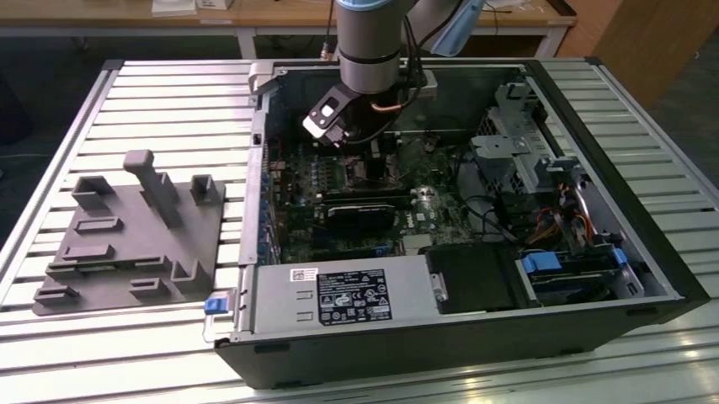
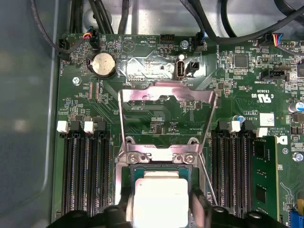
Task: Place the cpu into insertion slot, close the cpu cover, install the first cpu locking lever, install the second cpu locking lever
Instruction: 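Place the cpu into insertion slot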
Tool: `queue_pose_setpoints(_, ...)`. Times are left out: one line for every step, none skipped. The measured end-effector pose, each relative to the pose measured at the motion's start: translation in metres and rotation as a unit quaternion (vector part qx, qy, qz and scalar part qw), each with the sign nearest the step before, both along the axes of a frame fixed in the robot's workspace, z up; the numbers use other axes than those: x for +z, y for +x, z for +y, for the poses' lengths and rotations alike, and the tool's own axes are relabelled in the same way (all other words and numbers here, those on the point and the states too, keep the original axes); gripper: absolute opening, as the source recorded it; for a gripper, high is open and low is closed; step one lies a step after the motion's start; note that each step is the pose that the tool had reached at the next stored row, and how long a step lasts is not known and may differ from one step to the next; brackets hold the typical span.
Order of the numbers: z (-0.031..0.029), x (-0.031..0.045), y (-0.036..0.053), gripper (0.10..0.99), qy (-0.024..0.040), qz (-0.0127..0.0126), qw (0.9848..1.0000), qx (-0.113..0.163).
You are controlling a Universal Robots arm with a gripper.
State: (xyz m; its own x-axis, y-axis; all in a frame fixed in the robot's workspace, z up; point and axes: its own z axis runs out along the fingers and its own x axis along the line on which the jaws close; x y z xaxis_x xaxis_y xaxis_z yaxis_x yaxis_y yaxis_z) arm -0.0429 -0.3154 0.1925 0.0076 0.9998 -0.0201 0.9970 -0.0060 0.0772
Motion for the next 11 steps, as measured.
queue_pose_setpoints(0.0000, 0.0000, 0.0000, 0.612, 0.0000, 0.0000, 1.0000, 0.000)
queue_pose_setpoints(0.0000, 0.0000, 0.0000, 0.612, 0.0000, 0.0000, 1.0000, 0.000)
queue_pose_setpoints(0.0000, 0.0000, 0.0000, 0.612, -0.0001, 0.0001, 1.0000, 0.000)
queue_pose_setpoints(0.0000, 0.0000, 0.0000, 0.612, -0.0001, 0.0001, 1.0000, 0.000)
queue_pose_setpoints(0.0000, 0.0000, 0.0000, 0.612, -0.0001, 0.0001, 1.0000, 0.000)
queue_pose_setpoints(0.0000, 0.0000, 0.0000, 0.612, -0.0001, 0.0001, 1.0000, 0.000)
queue_pose_setpoints(-0.0001, 0.0004, -0.0001, 0.612, -0.0001, 0.0001, 1.0000, 0.000)
queue_pose_setpoints(-0.0001, 0.0012, -0.0001, 0.612, -0.0001, 0.0001, 1.0000, 0.000)
queue_pose_setpoints(0.0000, 0.0024, 0.0000, 0.612, 0.0000, 0.0001, 1.0000, 0.000)
queue_pose_setpoints(0.0000, 0.0037, 0.0000, 0.612, 0.0000, 0.0001, 1.0000, 0.000)
queue_pose_setpoints(0.0000, 0.0052, 0.0000, 0.612, 0.0000, 0.0000, 1.0000, 0.000)
